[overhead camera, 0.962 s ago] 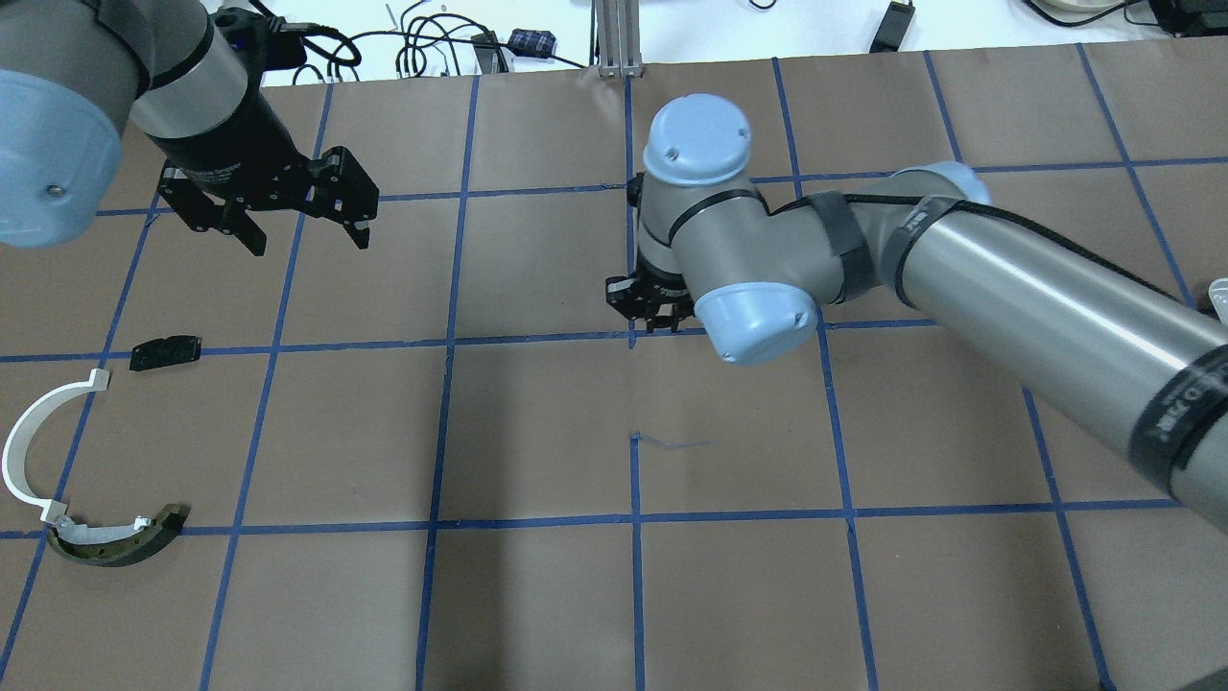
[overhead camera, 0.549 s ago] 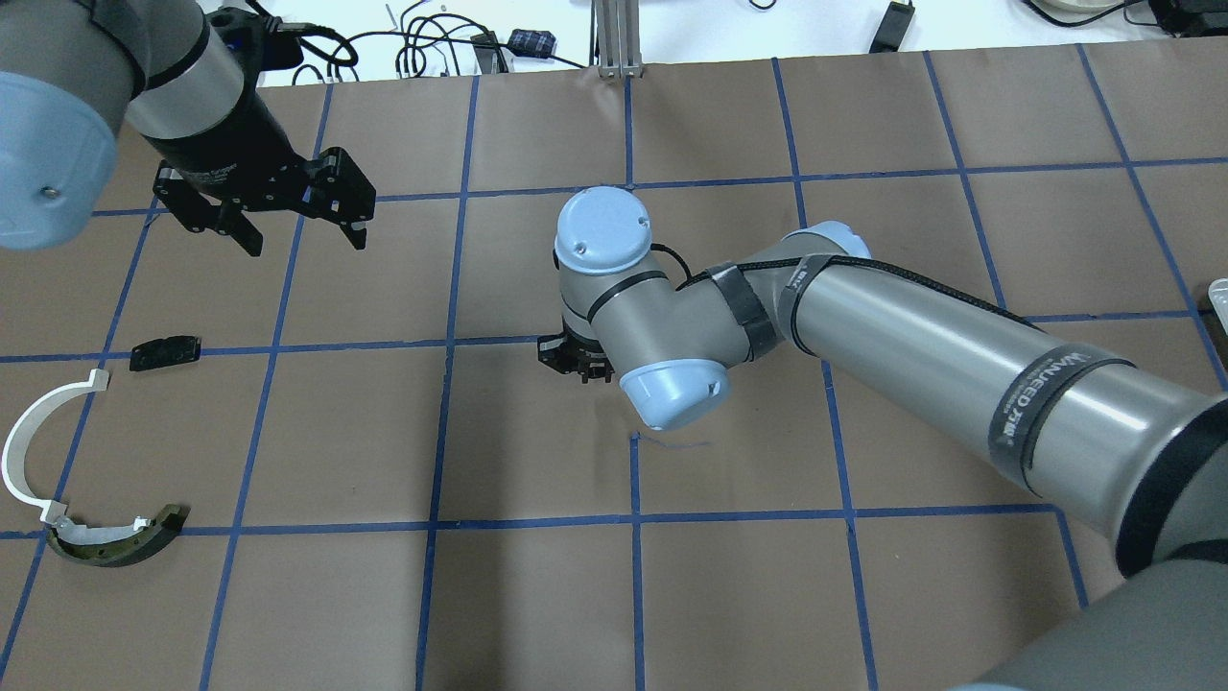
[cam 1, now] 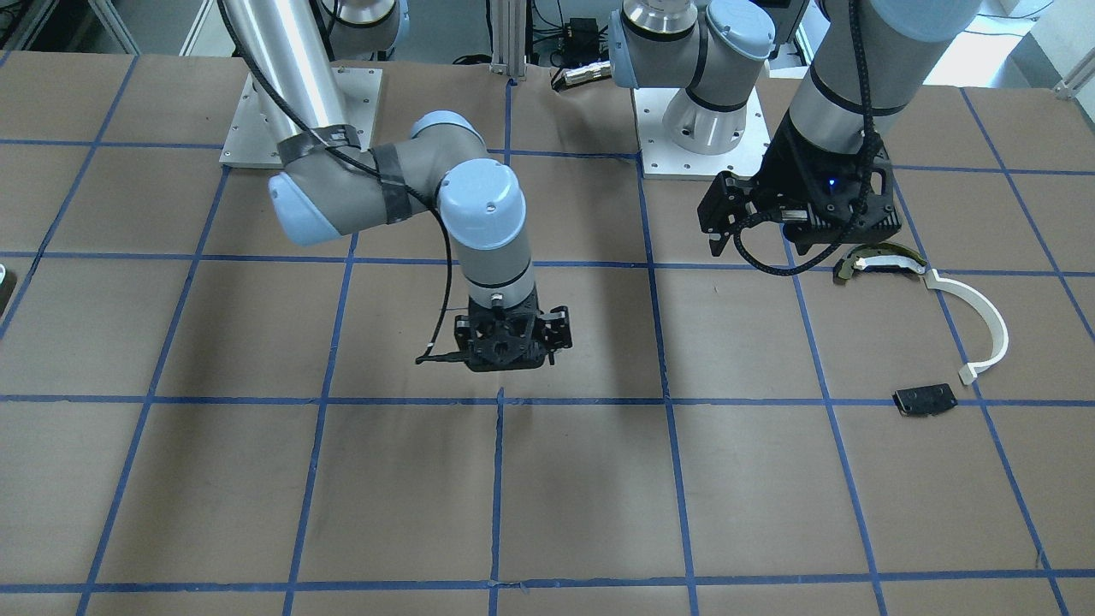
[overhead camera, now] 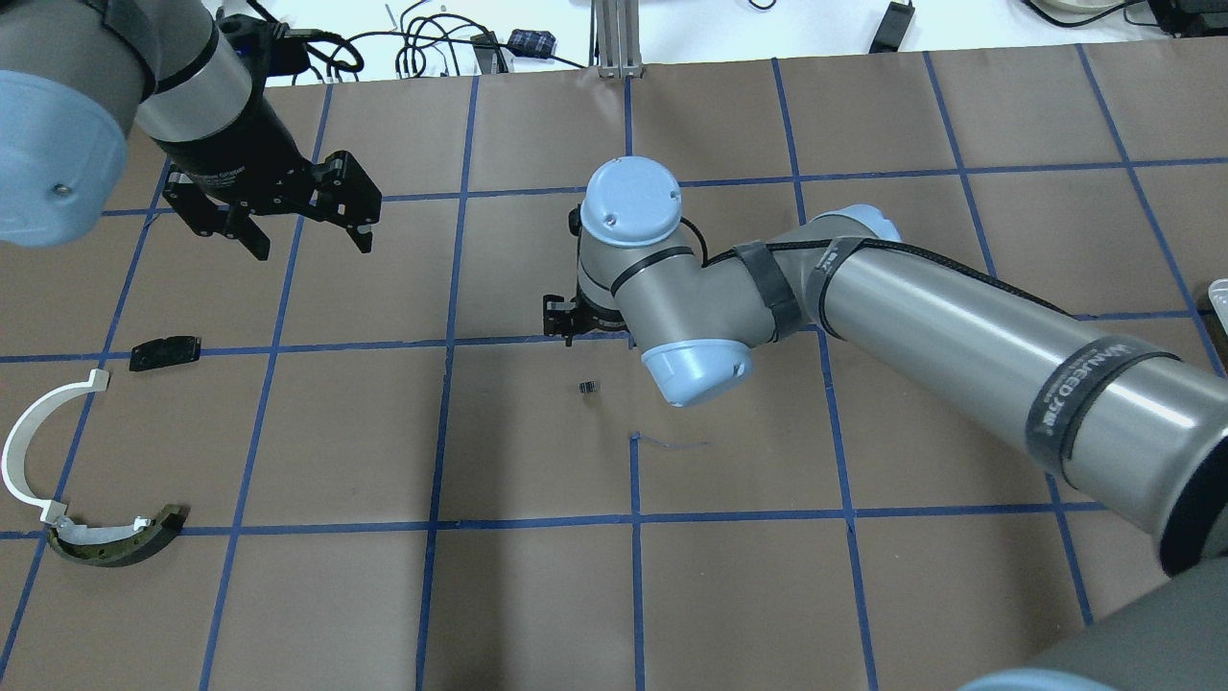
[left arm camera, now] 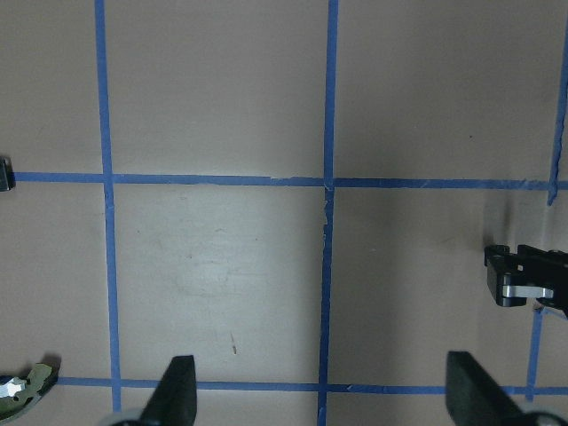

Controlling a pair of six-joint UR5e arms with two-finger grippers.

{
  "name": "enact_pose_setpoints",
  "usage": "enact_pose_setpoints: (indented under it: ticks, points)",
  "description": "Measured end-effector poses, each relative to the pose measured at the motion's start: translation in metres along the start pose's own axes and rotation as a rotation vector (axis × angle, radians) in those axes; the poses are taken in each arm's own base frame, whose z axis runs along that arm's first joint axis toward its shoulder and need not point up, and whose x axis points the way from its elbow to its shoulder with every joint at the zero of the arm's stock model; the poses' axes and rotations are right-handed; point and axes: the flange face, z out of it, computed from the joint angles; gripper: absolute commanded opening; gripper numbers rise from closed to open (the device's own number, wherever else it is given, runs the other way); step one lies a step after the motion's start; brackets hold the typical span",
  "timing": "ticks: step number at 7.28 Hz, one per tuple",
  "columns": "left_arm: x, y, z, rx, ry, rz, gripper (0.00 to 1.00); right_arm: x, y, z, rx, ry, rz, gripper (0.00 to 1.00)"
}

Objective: Place bearing gear from tray to pile

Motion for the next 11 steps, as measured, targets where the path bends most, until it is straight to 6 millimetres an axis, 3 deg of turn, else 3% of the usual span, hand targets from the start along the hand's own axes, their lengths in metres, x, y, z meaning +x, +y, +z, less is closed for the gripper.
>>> enact_pose_setpoints:
  ticks: [1,3,4,6,8,10,11]
  points:
    - [0.000,-0.003,0.011,-0.023,-0.002,-0.002,1.00,0.051,-0.021,-0.027,-0.018,0.028,-0.034,1.00]
    - [0.018,-0.014,0.052,-0.045,0.004,0.019,1.00,0.200,-0.056,-0.087,-0.059,0.075,-0.097,1.00]
    - [0.045,-0.015,0.074,-0.044,0.005,0.078,1.00,0.293,-0.061,-0.114,-0.081,0.115,-0.089,1.00]
    - [0.111,-0.007,0.112,-0.059,0.004,0.332,1.00,0.462,-0.041,-0.147,-0.110,0.170,-0.029,1.00]
    - [0.154,-0.003,0.145,-0.083,0.007,0.580,1.00,0.583,-0.008,-0.158,-0.139,0.183,-0.071,1.00]
    - [0.177,-0.006,0.190,-0.079,0.009,0.721,1.00,0.695,0.023,-0.142,-0.154,0.174,-0.139,1.00]
    - [0.182,-0.008,0.216,-0.069,0.011,0.775,1.00,0.739,0.031,-0.132,-0.139,0.189,-0.164,1.00]
